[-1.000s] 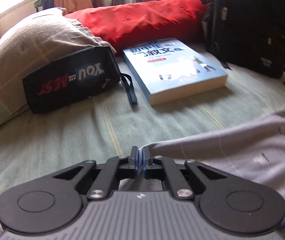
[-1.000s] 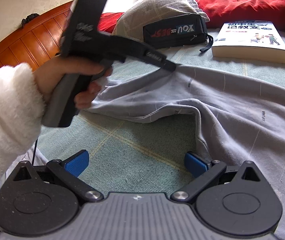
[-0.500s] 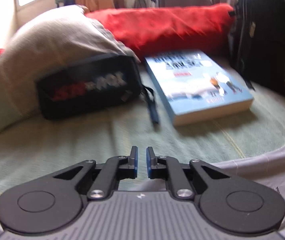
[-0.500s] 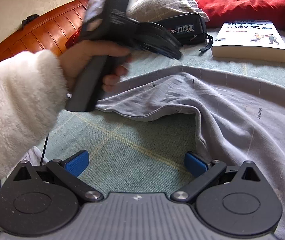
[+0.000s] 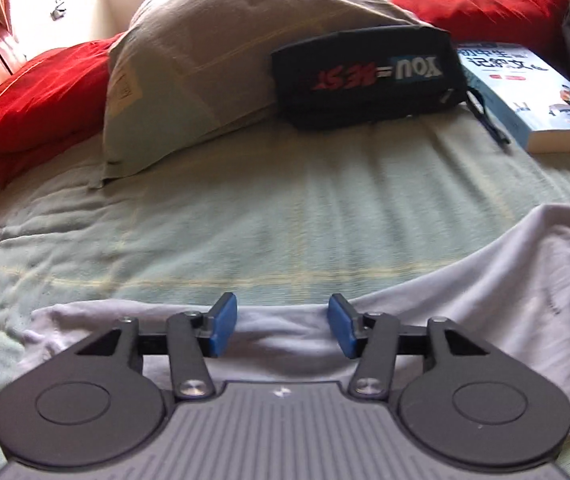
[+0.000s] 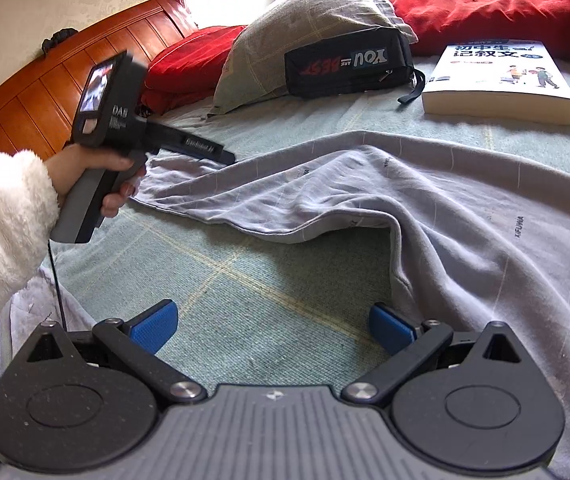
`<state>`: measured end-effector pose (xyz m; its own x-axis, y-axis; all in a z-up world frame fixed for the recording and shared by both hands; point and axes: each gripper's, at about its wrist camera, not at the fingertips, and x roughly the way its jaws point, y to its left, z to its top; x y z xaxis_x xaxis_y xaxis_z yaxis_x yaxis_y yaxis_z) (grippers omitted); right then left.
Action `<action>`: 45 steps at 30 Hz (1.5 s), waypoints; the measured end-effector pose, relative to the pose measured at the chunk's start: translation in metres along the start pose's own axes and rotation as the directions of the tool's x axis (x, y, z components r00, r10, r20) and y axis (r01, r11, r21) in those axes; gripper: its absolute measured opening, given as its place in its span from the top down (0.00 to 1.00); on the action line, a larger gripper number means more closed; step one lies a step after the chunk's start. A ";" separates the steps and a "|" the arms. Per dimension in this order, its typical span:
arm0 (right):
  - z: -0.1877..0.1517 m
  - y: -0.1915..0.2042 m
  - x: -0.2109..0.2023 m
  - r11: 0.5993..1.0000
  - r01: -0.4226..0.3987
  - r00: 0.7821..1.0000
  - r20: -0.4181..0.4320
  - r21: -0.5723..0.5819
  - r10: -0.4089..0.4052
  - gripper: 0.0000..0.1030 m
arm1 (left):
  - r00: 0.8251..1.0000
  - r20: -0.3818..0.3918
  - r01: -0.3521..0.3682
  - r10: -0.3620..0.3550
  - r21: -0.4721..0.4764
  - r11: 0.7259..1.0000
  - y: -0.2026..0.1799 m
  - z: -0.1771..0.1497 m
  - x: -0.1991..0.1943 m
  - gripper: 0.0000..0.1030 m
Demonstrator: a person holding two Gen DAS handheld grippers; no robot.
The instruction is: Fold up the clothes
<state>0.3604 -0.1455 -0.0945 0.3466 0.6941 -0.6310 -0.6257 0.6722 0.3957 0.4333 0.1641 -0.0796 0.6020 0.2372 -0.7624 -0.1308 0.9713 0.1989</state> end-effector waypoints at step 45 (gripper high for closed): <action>-0.002 0.001 0.001 1.000 0.014 1.000 -0.006 -0.021 -0.014 0.00 | 0.994 -0.066 -0.111 0.090 -0.567 0.816 0.150 -0.070 -0.022 0.71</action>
<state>0.3591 -0.1445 -0.0958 0.3512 0.6829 -0.6405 -0.6357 0.6762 0.3724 0.3456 0.3064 -0.0762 0.5345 0.3243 -0.7804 -0.6207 0.7774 -0.1021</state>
